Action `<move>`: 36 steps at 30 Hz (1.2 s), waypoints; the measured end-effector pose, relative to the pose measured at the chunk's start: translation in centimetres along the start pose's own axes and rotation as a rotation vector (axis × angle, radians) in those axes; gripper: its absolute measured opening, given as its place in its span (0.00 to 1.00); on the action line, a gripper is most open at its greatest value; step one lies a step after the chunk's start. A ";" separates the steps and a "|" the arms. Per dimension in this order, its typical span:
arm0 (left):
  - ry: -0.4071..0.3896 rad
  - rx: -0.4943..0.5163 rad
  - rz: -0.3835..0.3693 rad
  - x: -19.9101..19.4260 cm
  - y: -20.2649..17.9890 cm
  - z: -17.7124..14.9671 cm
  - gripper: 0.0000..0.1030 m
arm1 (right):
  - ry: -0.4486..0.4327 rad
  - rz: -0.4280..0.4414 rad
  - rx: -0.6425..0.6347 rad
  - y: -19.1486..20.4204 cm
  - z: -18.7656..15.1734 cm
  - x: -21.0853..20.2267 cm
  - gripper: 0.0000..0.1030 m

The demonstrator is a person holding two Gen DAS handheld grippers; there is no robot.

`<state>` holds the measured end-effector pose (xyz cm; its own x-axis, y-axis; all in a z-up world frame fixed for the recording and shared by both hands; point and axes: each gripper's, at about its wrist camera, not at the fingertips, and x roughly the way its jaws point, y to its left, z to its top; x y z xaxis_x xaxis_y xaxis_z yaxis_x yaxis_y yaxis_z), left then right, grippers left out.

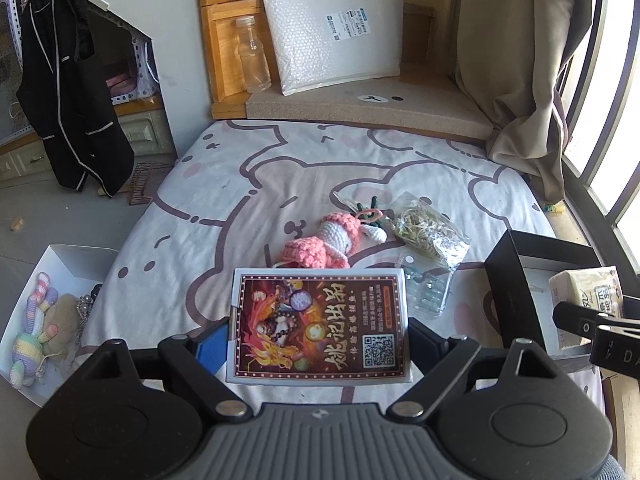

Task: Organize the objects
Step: 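Carry the card box and tissue pack over the black box with both tools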

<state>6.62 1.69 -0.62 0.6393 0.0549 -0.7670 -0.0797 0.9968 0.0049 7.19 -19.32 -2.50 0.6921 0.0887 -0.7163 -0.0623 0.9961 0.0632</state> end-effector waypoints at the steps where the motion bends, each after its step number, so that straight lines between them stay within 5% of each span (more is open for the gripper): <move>1: 0.003 0.002 -0.005 0.1 -0.3 0.0 0.86 | 0.000 -0.004 0.000 -0.2 0.0 0.0 0.71; 36: 0.057 0.074 -0.217 4.6 -15.1 1.6 0.86 | 0.010 -0.118 0.136 -14.5 -0.7 -0.8 0.71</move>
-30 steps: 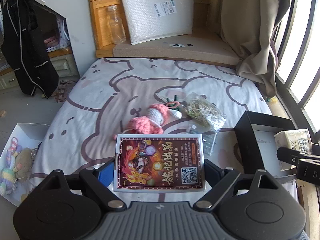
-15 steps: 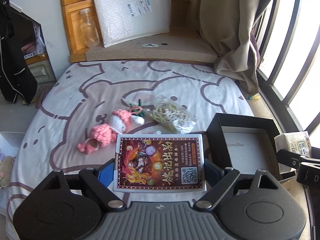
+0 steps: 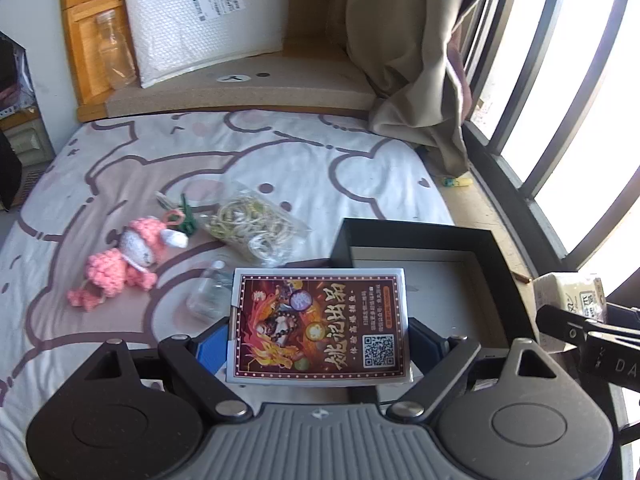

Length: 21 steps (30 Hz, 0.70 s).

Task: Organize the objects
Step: 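Carry the card box and tissue pack over the black box with both tools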

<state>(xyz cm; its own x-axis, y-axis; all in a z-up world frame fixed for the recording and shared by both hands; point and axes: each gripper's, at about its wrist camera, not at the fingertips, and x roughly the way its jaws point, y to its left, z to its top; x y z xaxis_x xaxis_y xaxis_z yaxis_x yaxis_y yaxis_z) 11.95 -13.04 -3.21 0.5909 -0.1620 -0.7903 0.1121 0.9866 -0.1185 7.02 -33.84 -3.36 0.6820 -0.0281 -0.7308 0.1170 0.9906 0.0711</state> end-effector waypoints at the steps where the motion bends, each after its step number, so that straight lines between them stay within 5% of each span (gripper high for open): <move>1: 0.004 -0.002 -0.010 0.2 -0.4 0.0 0.86 | 0.001 0.000 0.008 -0.4 0.0 0.0 0.71; 12: 0.064 -0.022 -0.086 3.0 -3.8 -0.9 0.86 | 0.026 -0.020 0.043 -2.6 -0.6 1.2 0.71; 21: 0.092 -0.037 -0.074 4.5 -4.7 -1.0 0.86 | 0.041 -0.021 0.051 -3.1 -0.8 2.0 0.71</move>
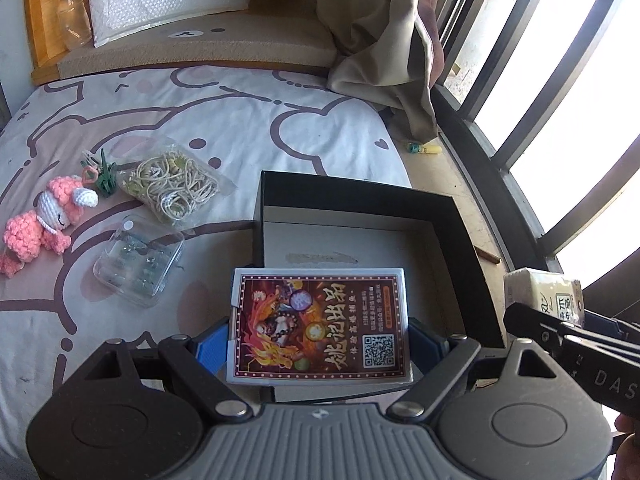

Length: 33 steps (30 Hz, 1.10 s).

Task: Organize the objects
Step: 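Carry the card box and tissue pack over the black box with both tools, then lower both items into the black box and open both grippers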

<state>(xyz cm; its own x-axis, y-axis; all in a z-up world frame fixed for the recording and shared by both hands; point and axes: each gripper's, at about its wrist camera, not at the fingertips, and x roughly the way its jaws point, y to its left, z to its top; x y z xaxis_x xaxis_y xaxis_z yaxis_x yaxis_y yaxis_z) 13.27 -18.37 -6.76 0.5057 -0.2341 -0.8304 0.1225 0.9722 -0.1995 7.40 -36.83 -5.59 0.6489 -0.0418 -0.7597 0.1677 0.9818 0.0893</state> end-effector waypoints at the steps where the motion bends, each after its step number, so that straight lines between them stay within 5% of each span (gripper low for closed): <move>1: 0.004 -0.004 0.002 0.1 0.0 0.0 0.86 | 0.001 0.000 0.000 0.0 0.0 0.1 0.71; 22: -0.001 0.010 0.037 1.2 -1.5 -0.2 0.86 | 0.019 0.010 0.035 -0.8 -0.1 1.6 0.71; 33: -0.077 0.004 0.083 -0.7 0.2 0.4 0.95 | 0.036 0.022 0.051 -0.9 -0.4 2.4 0.71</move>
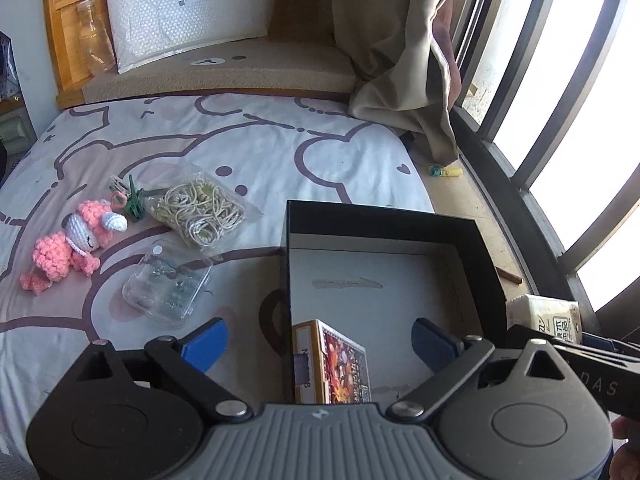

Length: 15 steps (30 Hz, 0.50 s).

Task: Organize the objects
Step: 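Lower both items into the black box and open both grippers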

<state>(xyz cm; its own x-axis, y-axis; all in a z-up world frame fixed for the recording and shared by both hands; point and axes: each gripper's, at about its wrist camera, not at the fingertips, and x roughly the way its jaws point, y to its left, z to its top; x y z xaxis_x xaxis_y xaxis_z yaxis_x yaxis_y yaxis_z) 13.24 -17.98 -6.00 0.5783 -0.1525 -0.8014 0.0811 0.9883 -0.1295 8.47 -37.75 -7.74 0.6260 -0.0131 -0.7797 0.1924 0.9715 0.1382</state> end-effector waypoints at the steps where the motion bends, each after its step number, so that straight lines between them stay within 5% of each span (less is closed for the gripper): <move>1: 0.006 -0.005 0.004 0.2 0.2 0.1 0.95 | 0.005 0.006 -0.004 0.2 0.0 0.2 0.71; 15: 0.072 -0.061 0.039 2.7 3.2 -0.5 0.94 | 0.085 0.048 -0.057 3.1 -0.9 3.7 0.71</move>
<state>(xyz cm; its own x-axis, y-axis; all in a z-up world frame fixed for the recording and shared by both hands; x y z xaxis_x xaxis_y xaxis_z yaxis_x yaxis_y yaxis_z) 14.61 -15.24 -8.89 0.5197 -0.1165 -0.8464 0.0085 0.9913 -0.1312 10.65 -34.61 -10.74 0.5669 0.0516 -0.8221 0.1191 0.9824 0.1438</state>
